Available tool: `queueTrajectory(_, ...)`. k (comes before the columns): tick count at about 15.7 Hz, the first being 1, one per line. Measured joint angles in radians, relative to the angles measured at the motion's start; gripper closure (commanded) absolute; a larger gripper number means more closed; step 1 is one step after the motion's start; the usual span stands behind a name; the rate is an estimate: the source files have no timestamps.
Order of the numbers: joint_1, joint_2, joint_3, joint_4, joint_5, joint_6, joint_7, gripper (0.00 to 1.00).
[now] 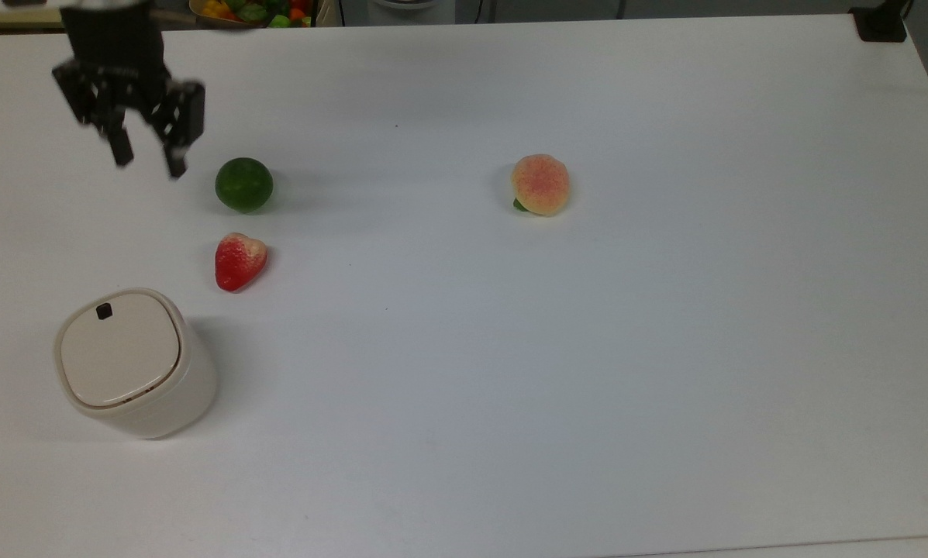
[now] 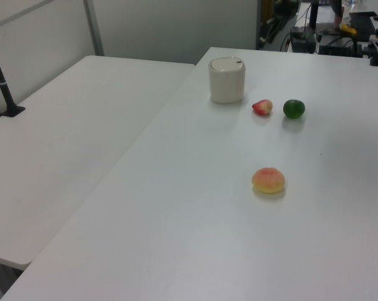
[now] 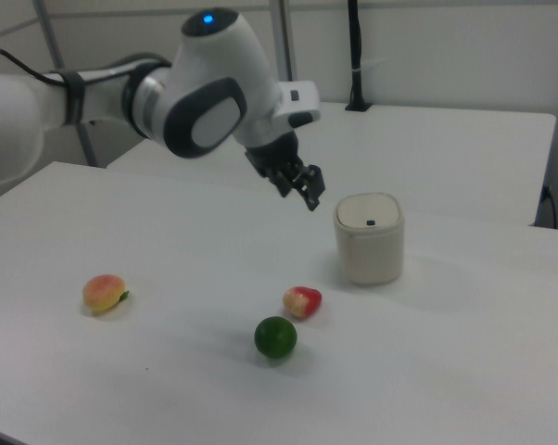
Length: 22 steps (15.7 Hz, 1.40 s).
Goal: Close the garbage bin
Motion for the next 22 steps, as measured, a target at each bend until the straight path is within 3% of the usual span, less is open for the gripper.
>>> queueTrajectory(6,0.012,-0.15,0.008,0.009,0.0,-0.337,0.009,0.0)
queueTrajectory(10,0.066,-0.229,0.016,0.053,0.0,-0.546,0.057,0.0)
queueTrajectory(15,0.089,-0.241,0.12,0.057,-0.001,-0.561,0.119,0.0)
queueTrajectory(22,0.12,-0.213,0.124,0.044,-0.035,-0.526,-0.029,0.0)
